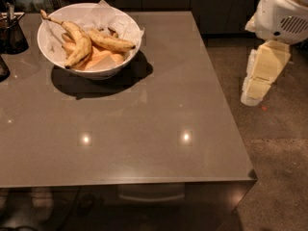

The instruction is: Pick banana from white bowl

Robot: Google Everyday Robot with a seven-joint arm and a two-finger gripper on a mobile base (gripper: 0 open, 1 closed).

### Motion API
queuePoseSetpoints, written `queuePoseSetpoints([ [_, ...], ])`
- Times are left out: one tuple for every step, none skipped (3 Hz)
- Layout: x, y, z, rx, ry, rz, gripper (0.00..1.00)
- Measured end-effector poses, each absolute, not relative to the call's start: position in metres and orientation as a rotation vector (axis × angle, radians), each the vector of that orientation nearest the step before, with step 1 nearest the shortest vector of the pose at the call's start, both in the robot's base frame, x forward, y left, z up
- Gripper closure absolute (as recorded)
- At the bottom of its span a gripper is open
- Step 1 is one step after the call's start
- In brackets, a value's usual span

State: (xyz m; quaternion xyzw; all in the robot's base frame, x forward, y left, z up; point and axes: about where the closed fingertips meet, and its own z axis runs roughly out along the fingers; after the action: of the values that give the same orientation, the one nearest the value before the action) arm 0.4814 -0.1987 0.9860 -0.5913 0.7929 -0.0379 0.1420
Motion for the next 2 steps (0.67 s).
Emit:
queuePoseSetpoints([
  [0.484, -0.197, 0.987, -1.698, 2.277, -0.115, 0.0],
  [0.507, -0.181, 0.994, -1.672, 2.256, -0.064, 0.0],
])
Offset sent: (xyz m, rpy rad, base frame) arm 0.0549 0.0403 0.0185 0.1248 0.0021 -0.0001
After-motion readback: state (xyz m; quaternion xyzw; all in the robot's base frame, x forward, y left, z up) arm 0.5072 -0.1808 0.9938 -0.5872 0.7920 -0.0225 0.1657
